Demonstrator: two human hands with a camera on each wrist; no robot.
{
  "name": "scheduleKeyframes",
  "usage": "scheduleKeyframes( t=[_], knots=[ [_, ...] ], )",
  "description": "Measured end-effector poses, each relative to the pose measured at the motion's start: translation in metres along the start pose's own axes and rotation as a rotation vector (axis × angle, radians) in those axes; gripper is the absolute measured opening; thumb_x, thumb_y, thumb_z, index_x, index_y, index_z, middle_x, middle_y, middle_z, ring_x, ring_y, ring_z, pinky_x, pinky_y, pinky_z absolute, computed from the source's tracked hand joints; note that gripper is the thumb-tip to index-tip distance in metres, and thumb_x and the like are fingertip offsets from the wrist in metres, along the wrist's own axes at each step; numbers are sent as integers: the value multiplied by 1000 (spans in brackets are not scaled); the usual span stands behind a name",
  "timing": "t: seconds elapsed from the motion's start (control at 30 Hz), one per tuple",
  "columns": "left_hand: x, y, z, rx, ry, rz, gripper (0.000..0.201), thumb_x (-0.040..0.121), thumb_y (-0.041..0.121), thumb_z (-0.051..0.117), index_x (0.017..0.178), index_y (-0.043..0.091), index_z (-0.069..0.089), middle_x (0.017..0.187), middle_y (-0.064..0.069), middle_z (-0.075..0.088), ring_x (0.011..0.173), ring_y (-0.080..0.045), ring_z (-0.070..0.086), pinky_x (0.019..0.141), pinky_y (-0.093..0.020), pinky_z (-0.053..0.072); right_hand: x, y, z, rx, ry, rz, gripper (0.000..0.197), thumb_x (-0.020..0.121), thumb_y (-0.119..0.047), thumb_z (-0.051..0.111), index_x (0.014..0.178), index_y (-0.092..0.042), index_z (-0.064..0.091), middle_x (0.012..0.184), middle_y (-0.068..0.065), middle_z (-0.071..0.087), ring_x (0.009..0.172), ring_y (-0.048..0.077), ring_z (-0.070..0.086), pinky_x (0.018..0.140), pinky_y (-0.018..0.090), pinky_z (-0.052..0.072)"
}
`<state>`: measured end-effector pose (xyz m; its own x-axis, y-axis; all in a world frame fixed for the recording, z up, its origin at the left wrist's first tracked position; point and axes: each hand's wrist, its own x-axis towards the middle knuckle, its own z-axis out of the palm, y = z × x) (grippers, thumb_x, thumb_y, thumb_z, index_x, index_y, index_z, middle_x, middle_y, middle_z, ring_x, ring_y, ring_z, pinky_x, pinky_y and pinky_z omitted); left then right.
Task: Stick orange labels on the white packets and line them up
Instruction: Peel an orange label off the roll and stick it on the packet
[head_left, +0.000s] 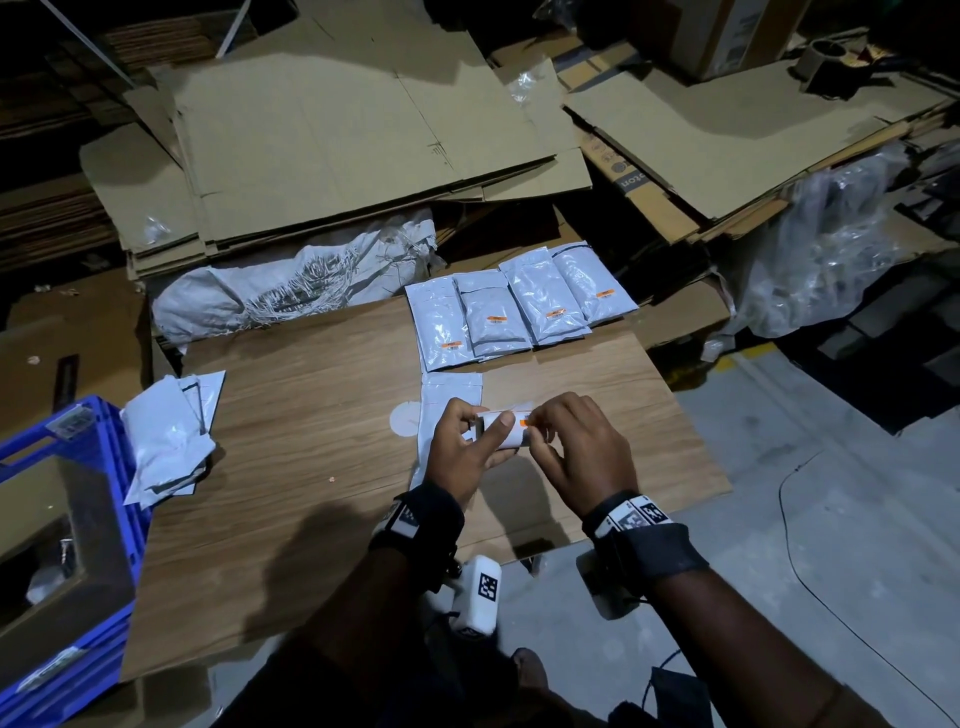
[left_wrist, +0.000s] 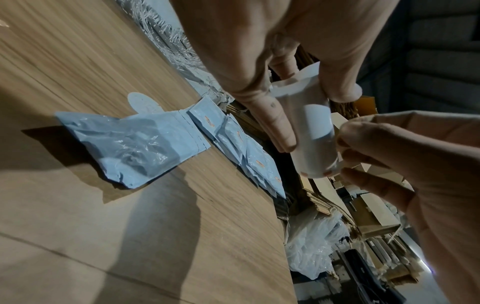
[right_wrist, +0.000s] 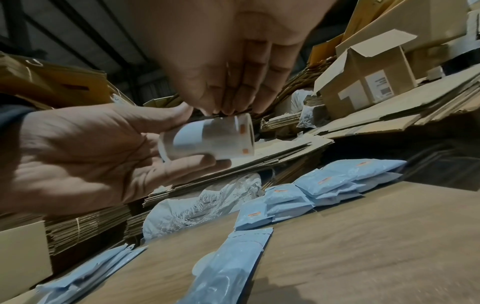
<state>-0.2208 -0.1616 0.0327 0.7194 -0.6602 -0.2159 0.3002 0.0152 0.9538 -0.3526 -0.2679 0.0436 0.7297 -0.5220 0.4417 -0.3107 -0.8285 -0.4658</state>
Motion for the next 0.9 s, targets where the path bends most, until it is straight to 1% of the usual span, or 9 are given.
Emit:
scheduleKeyframes(
  t=[0.07,0.13,0.27,0.4,0.5,0.6,0.73,0.8,0.9],
  knots=[
    [1,0,2,41,-5,16,39,89,21,79,94,0,46,104,-13,53,109,-37,67,83,-51,62,2,-3,1,-32,-1,0,9,94,-27,67,90,-20,63,93,-6,57,88,20,55,55,33,42],
    [1,0,4,79,-6,41,35,89,18,78,92,4,46,102,-10,49,101,-25,64,80,-46,63,4,-4,3,-64,-10,11,10,94,-26,68,89,-19,64,93,-3,57,87,21,55,53,33,42],
    [1,-1,6,169,-6,82,33,88,18,79,96,4,50,93,-2,48,82,-8,63,79,-45,63,5,-7,7,-126,-17,56,14,90,-23,73,84,-15,63,88,2,55,84,25,57,48,32,38],
    [0,-2,7,191,12,103,39,85,30,83,97,8,53,91,-5,53,83,-19,65,75,-47,64,10,-8,9,-121,-32,66,19,89,-24,72,81,-13,59,86,4,55,83,28,56,48,36,39],
    [0,-4,6,176,-21,105,34,88,24,80,97,8,52,95,-17,53,84,-21,68,75,-44,63,12,-2,11,-99,-43,32,24,91,-32,66,80,-13,56,83,5,54,80,30,55,49,39,41],
    [0,-4,5,147,-61,82,30,89,20,79,98,9,53,96,-10,49,86,-23,66,79,-50,63,13,4,9,-52,-20,1,27,89,-36,59,79,-12,55,79,6,54,74,30,53,51,39,42],
    [-2,-6,6,117,-46,41,27,90,21,78,98,10,54,97,-10,49,89,-22,65,83,-52,62,11,11,7,64,28,44,17,83,-25,64,80,-10,56,77,5,54,71,30,53,57,39,43],
    [-3,-8,5,92,-37,29,31,88,24,81,98,10,55,100,-13,50,93,-29,66,83,-54,61,9,12,7,131,41,74,16,83,-26,60,80,-11,56,77,3,55,70,27,53,59,38,44],
    [-3,-9,5,56,-23,4,39,82,32,82,99,10,55,107,-17,50,110,-45,64,82,-53,62,5,13,5,218,67,119,15,85,-25,59,81,-11,58,79,0,55,69,21,52,60,36,46]
  ],
)
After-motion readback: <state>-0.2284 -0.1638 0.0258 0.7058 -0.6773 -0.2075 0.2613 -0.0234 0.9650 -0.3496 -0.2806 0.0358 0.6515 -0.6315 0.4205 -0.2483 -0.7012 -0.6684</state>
